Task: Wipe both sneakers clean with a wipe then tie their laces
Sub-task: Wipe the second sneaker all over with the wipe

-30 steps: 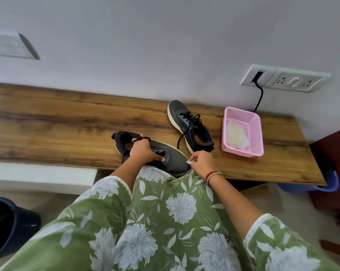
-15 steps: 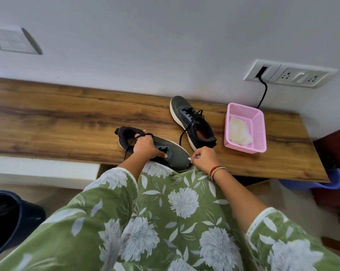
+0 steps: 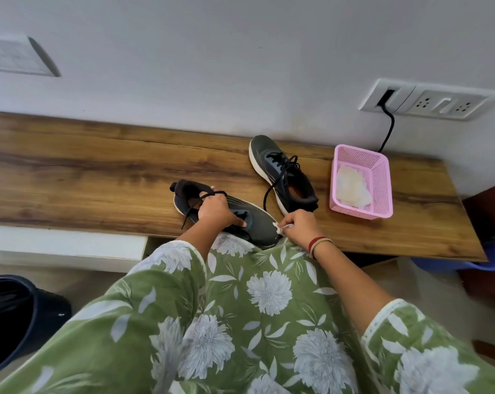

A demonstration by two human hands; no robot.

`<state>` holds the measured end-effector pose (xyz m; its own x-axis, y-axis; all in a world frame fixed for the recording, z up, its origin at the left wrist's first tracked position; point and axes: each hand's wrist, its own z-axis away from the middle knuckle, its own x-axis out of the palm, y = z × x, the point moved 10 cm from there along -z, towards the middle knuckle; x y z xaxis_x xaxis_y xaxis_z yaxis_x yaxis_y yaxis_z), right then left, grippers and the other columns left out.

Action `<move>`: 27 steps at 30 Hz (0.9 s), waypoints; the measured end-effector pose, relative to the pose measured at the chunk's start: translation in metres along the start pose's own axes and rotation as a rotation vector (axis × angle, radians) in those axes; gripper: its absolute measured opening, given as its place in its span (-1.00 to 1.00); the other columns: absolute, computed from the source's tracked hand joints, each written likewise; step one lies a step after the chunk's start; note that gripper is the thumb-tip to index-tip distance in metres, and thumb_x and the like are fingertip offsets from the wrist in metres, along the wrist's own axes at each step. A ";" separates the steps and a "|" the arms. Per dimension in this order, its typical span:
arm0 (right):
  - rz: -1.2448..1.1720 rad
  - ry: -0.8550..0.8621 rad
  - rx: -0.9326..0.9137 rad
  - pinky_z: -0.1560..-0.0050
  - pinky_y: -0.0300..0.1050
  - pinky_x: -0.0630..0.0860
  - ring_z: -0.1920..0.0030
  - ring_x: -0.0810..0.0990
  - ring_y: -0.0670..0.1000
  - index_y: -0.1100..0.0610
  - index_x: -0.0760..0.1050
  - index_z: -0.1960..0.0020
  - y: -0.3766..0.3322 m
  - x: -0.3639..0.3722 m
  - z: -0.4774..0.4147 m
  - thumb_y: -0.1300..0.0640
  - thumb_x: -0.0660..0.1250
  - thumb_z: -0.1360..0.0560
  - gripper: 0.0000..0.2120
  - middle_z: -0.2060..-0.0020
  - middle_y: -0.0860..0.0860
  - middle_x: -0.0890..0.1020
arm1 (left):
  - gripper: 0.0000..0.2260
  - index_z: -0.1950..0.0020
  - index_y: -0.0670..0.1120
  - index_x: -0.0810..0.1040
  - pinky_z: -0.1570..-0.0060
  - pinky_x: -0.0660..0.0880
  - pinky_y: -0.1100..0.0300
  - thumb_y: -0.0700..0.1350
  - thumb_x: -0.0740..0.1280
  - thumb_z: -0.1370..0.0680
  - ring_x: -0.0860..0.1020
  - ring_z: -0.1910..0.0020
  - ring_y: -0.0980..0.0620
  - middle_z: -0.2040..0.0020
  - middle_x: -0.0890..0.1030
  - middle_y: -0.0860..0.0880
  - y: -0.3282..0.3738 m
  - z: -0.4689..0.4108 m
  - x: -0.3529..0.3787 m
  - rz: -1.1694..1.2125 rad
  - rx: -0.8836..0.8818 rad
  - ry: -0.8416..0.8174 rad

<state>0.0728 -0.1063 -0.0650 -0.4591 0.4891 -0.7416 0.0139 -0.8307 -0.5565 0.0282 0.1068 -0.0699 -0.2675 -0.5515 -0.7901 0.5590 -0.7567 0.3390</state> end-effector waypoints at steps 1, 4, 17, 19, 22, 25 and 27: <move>0.014 -0.011 -0.001 0.00 -0.07 0.57 0.11 0.62 0.05 0.14 0.68 0.16 0.000 0.001 0.001 0.26 0.33 -0.43 -0.85 0.14 0.07 0.68 | -0.20 -0.30 -0.20 0.35 0.00 0.47 0.03 0.18 0.57 -0.25 0.45 -0.22 -0.17 -0.21 0.48 -0.18 0.001 0.000 -0.001 -0.002 -0.004 -0.001; -0.042 0.074 -0.030 0.10 -0.17 0.53 0.15 0.59 0.02 0.14 0.66 0.15 -0.002 -0.007 0.006 0.29 0.30 -0.42 -0.83 0.17 0.05 0.66 | -0.26 -0.24 -0.20 0.38 0.13 0.45 0.07 0.18 0.57 -0.26 0.50 -0.14 -0.15 -0.13 0.53 -0.16 0.000 0.000 -0.001 0.022 -0.009 0.005; 0.301 0.048 -0.111 0.01 -0.08 0.52 0.05 0.59 0.11 0.11 0.62 -0.05 -0.018 0.006 0.015 0.28 0.23 -0.48 -0.75 0.06 0.11 0.65 | -0.19 -0.36 -0.22 0.31 -0.04 0.48 0.06 0.17 0.55 -0.30 0.45 -0.25 -0.15 -0.27 0.44 -0.21 0.009 0.002 0.000 -0.061 0.017 -0.009; 0.285 0.042 -0.127 0.03 -0.11 0.50 0.05 0.58 0.08 0.12 0.62 -0.02 -0.019 0.006 0.020 0.29 0.24 -0.46 -0.76 0.07 0.09 0.64 | -0.20 -0.34 -0.22 0.32 -0.04 0.48 0.05 0.17 0.55 -0.30 0.45 -0.25 -0.15 -0.25 0.45 -0.20 0.008 0.003 -0.001 -0.055 0.011 -0.004; 0.031 0.069 -0.101 0.16 -0.18 0.44 0.15 0.54 0.00 0.10 0.61 0.11 -0.015 -0.001 0.025 0.27 0.24 -0.47 -0.82 0.14 0.06 0.63 | -0.22 -0.31 -0.22 0.35 0.03 0.48 0.06 0.19 0.55 -0.29 0.48 -0.20 -0.15 -0.20 0.50 -0.18 0.001 0.004 -0.001 0.001 -0.016 0.007; -0.396 0.205 -0.031 0.12 -0.05 0.53 0.12 0.57 0.07 0.05 0.55 0.14 -0.006 -0.017 0.030 0.23 0.24 -0.52 -0.85 0.16 0.02 0.60 | -0.24 -0.28 -0.23 0.37 0.03 0.48 0.07 0.19 0.55 -0.29 0.52 -0.14 -0.14 -0.14 0.55 -0.17 -0.002 0.008 -0.004 0.042 -0.021 0.014; -0.661 0.259 0.032 0.02 0.11 0.55 0.05 0.59 0.15 0.03 0.54 0.13 0.002 -0.018 0.035 0.23 0.26 -0.53 -0.84 0.12 0.05 0.61 | -0.27 -0.28 -0.24 0.38 0.02 0.47 0.08 0.16 0.54 -0.32 0.52 -0.15 -0.14 -0.14 0.55 -0.17 0.000 0.009 -0.005 0.039 -0.009 0.008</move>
<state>0.0497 -0.1261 -0.0396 -0.1363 0.9375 -0.3201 -0.2224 -0.3438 -0.9123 0.0220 0.1063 -0.0612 -0.2391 -0.5776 -0.7805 0.5759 -0.7315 0.3649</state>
